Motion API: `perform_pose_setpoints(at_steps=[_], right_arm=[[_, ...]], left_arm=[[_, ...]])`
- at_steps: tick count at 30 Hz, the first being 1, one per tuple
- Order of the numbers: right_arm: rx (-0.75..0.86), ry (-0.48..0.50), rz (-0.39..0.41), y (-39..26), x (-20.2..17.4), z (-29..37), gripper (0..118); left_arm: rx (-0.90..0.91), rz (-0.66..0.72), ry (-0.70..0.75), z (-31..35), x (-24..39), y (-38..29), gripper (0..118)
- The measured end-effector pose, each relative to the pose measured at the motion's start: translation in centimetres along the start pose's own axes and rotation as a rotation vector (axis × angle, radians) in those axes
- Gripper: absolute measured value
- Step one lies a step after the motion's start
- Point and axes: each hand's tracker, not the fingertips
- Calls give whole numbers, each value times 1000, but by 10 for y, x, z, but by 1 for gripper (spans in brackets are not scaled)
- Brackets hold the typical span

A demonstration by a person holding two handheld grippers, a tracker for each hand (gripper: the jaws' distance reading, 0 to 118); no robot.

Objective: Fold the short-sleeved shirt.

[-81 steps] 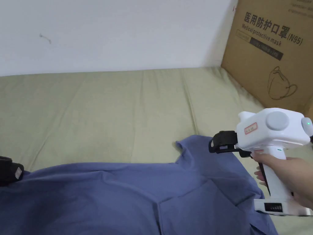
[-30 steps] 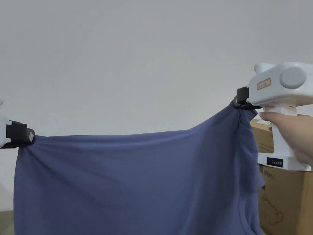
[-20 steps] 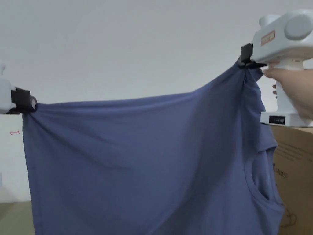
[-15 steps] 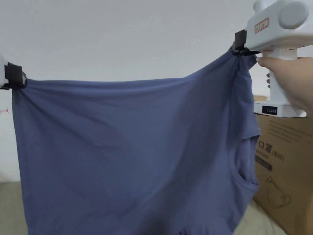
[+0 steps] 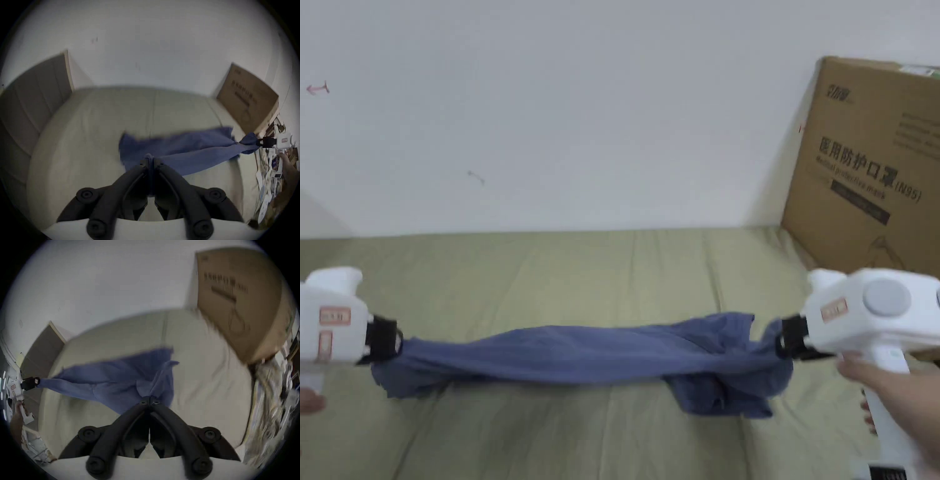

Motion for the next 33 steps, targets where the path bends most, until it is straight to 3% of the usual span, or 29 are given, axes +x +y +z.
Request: perform_pose_setpoints(at_steps=[3, 8, 13, 19, 28, 29, 30, 31, 32, 33], right_arm=[[-108, 30, -33, -65, 26, 0, 0], [-133, 64, -42, -153, 45, 45, 0], [-154, 70, 3, -215, 45, 82, 0], [-223, 33, 74, -258, 38, 99, 0], [-333, 25, 85, -271, 24, 104, 2], [-339, 22, 85, -271, 22, 104, 12], [-346, 16, 84, -272, 21, 104, 29], [-358, -18, 87, -273, 20, 103, 54], [-372, -52, 96, -275, 17, 103, 90], [-370, -71, 109, -276, 16, 104, 105]], left_arm=[[-105, 11, -25, 7, -15, -60, 2], [-188, -13, -43, 49, -22, -138, 2], [-207, -22, -63, 91, -20, -190, 2], [-244, -50, -62, 115, -14, -221, 2], [-332, -87, -49, 119, -12, -237, 4], [-332, -86, -50, 119, -12, -237, 11], [-337, -75, -53, 120, -13, -238, 27], [-344, -58, -53, 120, -15, -239, 49], [-355, -36, -60, 121, -17, -239, 84], [-357, -24, -62, 122, -19, -240, 101]])
